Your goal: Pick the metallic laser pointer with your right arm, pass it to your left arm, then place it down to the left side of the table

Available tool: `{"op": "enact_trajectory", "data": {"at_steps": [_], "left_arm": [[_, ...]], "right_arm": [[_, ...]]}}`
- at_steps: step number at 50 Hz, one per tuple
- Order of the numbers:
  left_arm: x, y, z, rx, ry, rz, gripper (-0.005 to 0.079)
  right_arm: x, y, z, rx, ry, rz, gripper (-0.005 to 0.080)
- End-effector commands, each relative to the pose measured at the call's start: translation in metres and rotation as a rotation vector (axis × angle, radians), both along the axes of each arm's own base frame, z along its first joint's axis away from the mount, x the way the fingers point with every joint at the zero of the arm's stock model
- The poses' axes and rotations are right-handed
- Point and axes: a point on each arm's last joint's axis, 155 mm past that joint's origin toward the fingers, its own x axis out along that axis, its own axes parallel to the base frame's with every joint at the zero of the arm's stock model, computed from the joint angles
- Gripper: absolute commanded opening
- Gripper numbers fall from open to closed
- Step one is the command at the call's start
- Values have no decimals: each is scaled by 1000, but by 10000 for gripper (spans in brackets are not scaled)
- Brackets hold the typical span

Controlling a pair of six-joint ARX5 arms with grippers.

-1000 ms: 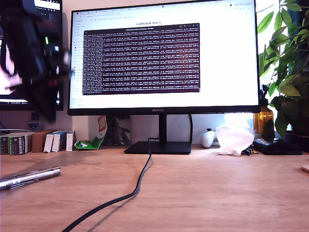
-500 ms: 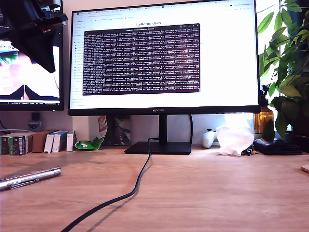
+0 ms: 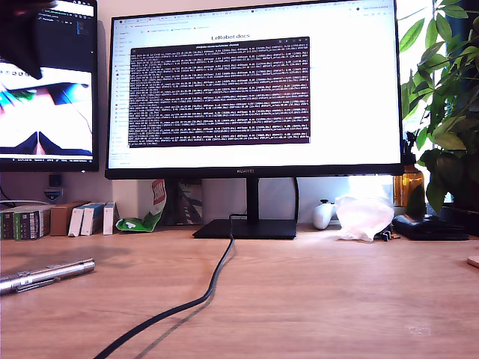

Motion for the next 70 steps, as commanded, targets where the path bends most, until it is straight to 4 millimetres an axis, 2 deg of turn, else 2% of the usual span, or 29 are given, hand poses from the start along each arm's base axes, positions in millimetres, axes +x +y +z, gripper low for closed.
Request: {"op": "enact_trajectory", "data": {"at_steps": [1, 13, 20, 30, 36, 46, 50, 55, 58, 62, 70], "left_arm": [[-6, 10, -19, 23, 26, 38, -12], [-34, 62, -32, 25, 2, 201, -12], [-47, 81, -26, 8, -62, 259, -12], [-67, 72, -17, -45, -121, 229, -12], [-80, 64, -15, -67, -158, 205, -12], [-108, 57, -5, -147, -237, 221, -12], [-122, 55, 9, -195, -289, 232, -12], [-135, 54, 27, -251, -369, 242, -12], [-143, 53, 35, -303, -402, 254, -12], [-152, 50, 42, -376, -424, 266, -12], [-162, 49, 33, -441, -386, 300, -12]], "right_arm": [[2, -1, -15, 10, 21, -4, 41], [4, 0, -28, 14, 36, -1, 44], [4, 0, -30, 23, 38, -1, 53], [4, 4, -36, 62, 46, 15, 53], [0, 4, -28, 56, 16, 15, 54], [-22, -4, 4, 37, -130, -38, 53], [-31, -4, 21, 36, -200, -38, 53], [-40, -3, 31, 101, -267, -40, 53], [-42, 0, 30, 157, -289, -32, 53], [-40, 9, 18, 252, -273, 5, 53], [-36, 26, -9, 397, -200, 67, 53]]}}
